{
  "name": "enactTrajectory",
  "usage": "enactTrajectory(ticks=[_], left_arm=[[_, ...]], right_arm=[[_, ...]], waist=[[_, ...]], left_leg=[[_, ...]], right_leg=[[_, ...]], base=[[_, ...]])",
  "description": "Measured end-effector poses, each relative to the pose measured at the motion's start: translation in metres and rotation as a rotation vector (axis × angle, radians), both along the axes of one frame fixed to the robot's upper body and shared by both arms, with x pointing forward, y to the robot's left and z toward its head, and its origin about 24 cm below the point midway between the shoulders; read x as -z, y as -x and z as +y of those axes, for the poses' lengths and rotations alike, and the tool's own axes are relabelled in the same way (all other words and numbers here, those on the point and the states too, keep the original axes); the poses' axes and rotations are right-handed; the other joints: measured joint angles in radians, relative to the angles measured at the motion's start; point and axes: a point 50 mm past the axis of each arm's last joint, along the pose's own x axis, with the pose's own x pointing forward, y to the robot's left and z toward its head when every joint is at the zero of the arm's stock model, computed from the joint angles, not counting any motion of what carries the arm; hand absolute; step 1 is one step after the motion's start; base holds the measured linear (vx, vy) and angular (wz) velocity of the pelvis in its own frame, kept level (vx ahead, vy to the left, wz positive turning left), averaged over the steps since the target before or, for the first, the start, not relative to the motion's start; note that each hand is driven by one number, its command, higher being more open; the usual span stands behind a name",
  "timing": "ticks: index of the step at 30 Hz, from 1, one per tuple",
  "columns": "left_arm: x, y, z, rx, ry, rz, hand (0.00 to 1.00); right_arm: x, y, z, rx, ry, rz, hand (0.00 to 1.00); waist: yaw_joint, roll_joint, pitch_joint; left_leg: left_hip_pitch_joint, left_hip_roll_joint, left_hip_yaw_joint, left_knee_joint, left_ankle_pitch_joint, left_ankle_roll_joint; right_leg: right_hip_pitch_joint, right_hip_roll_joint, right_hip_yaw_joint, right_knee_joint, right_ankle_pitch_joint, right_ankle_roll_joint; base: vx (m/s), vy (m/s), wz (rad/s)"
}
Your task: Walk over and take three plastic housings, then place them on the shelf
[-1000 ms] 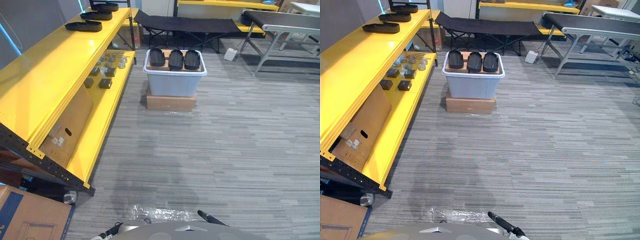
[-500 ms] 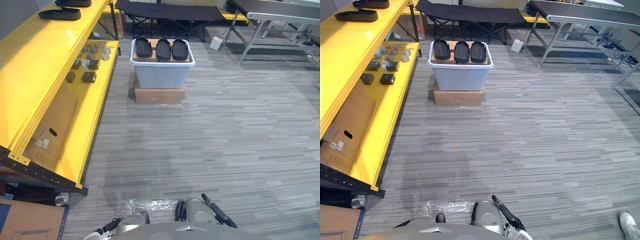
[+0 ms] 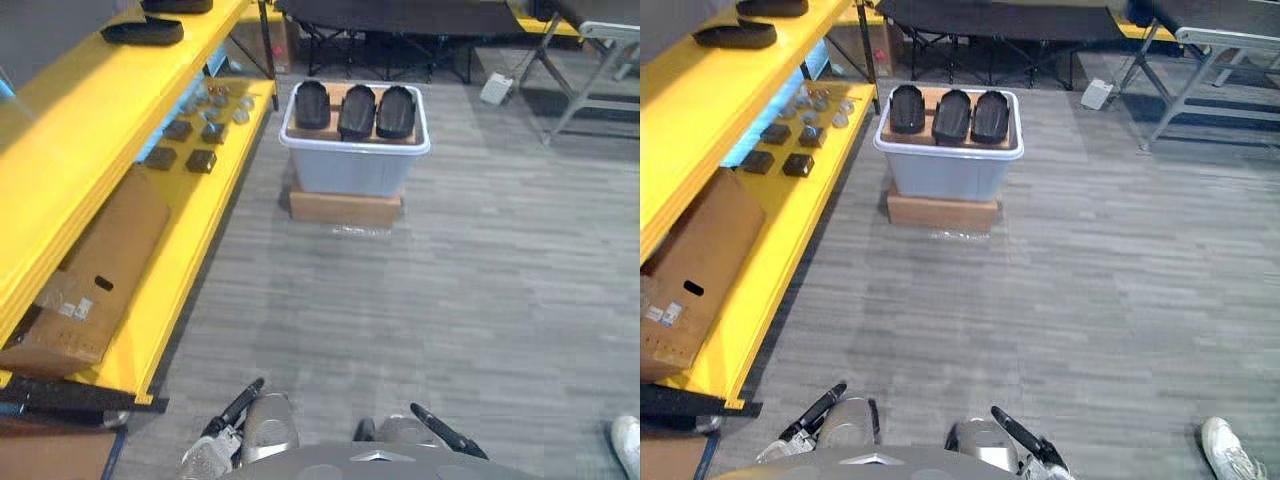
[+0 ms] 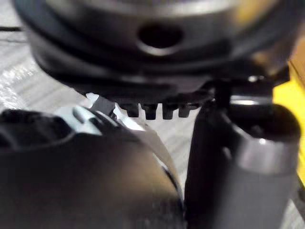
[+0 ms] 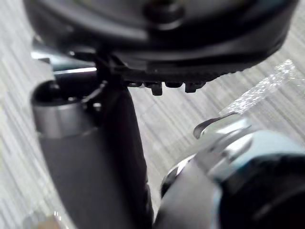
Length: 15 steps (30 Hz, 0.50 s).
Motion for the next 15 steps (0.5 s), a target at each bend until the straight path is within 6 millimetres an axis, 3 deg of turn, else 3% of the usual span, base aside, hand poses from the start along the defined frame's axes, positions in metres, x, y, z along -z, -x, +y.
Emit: enactTrajectory(ticks=[2, 3, 4, 5, 6, 7, 8, 10, 11, 12, 13, 14, 15], left_arm=[[-0.002, -0.002, 0.001, 0.009, -0.006, -0.016, 1.00], [-0.002, -0.002, 0.000, 0.007, -0.002, -0.023, 1.00], [-0.002, -0.002, -0.001, 0.006, 0.000, -0.021, 1.00], [0.000, 0.004, -0.003, 0.004, 0.006, -0.003, 1.00], [0.001, 0.008, 0.001, -0.005, 0.002, 0.006, 1.00], [-0.001, 0.006, 0.007, -0.008, -0.015, -0.005, 1.00], [-0.003, 0.002, 0.011, -0.005, -0.026, -0.016, 1.00], [-0.003, -0.001, 0.014, 0.005, -0.037, 0.003, 1.00], [-0.001, 0.002, 0.013, 0.016, -0.041, 0.036, 1.00], [0.001, 0.006, 0.013, 0.016, -0.048, 0.057, 1.00], [0.001, 0.006, 0.013, 0.024, -0.054, 0.061, 1.00], [0.002, 0.009, 0.015, 0.061, -0.081, 0.082, 1.00], [0.002, 0.010, 0.015, 0.100, -0.105, 0.092, 1.00]], right_arm=[[-0.005, -0.023, -0.001, -0.014, 0.011, -0.064, 1.00], [-0.010, -0.035, -0.003, -0.023, 0.021, -0.102, 1.00], [-0.011, -0.038, -0.003, -0.031, 0.025, -0.111, 1.00], [-0.012, -0.041, -0.002, -0.065, 0.029, -0.117, 1.00], [-0.012, -0.048, 0.009, -0.104, 0.008, -0.124, 1.00], [-0.011, -0.050, 0.016, -0.137, -0.007, -0.122, 1.00], [-0.012, -0.054, 0.017, -0.162, -0.012, -0.124, 1.00], [-0.014, -0.059, 0.019, -0.182, -0.017, -0.132, 1.00], [-0.013, -0.059, 0.020, -0.188, -0.023, -0.126, 1.00], [-0.011, -0.057, 0.024, -0.204, -0.039, -0.110, 1.00], [-0.010, -0.055, 0.028, -0.213, -0.047, -0.100, 1.00], [-0.009, -0.053, 0.027, -0.232, -0.032, -0.089, 1.00], [-0.010, -0.055, 0.024, -0.238, -0.018, -0.102, 1.00]], waist=[[0.026, -0.006, 0.010], [0.041, -0.004, 0.021], [0.047, 0.004, 0.024], [0.057, 0.030, 0.025], [0.070, 0.016, 0.030], [0.081, -0.017, 0.028], [0.077, -0.043, 0.017], [0.064, -0.046, 0.018], [0.059, -0.054, 0.020], [0.055, -0.070, 0.026], [0.048, -0.076, 0.029], [0.040, -0.076, 0.030], [0.029, -0.074, 0.028]], left_leg=[[-0.058, -0.078, 0.002, -0.259, 0.052, 0.002], [-0.069, -0.110, -0.001, -0.458, 0.146, -0.005], [-0.066, -0.115, -0.006, -0.542, 0.183, -0.008], [-0.056, -0.100, -0.011, -0.639, 0.215, -0.006], [-0.029, -0.103, 0.000, -0.598, 0.332, 0.027], [-0.036, -0.126, 0.013, -0.564, 0.333, 0.030], [-0.060, -0.138, 0.013, -0.508, 0.328, 0.038], [-0.060, -0.162, 0.007, -0.466, 0.299, 0.095], [-0.017, -0.180, 0.008, -0.476, 0.269, 0.136], [0.057, -0.208, 0.014, -0.513, 0.245, 0.138], [0.097, -0.223, 0.012, -0.532, 0.235, 0.137], [0.168, -0.241, 0.011, -0.571, 0.221, 0.139], [0.221, -0.242, 0.010, -0.594, 0.212, 0.135]], right_leg=[[0.024, -0.023, 0.047, -0.035, -0.007, 0.013], [0.054, -0.033, 0.068, -0.050, -0.027, 0.038], [0.071, -0.029, 0.080, -0.055, -0.043, 0.046], [0.118, -0.008, 0.107, -0.056, -0.089, 0.061], [0.170, -0.019, 0.141, -0.045, -0.138, 0.051], [0.173, -0.039, 0.179, -0.032, -0.165, 0.015], [0.162, -0.048, 0.217, 0.008, -0.156, 0.012], [0.119, -0.065, 0.262, 0.131, -0.129, 0.034], [0.053, -0.081, 0.290, 0.333, -0.098, 0.117], [-0.036, -0.122, 0.301, 0.576, -0.013, 0.291], [-0.080, -0.142, 0.297, 0.687, 0.007, 0.322], [-0.161, -0.178, 0.271, 0.834, -0.015, 0.283], [-0.207, -0.193, 0.232, 0.863, -0.045, 0.232]], base=[[0.44, 0.116, -0.71], [0.40, 0.145, -0.59], [0.40, 0.189, -0.53], [0.47, 0.236, -0.44], [0.57, 0.265, -0.43], [0.61, 0.224, -0.20], [0.49, 0.167, 0.05], [0.39, 0.174, 0.29], [0.48, 0.218, 0.21], [0.58, 0.231, 0.10], [0.54, 0.179, 0.04], [0.43, 0.132, 0.05], [0.47, 0.109, 0.12]])
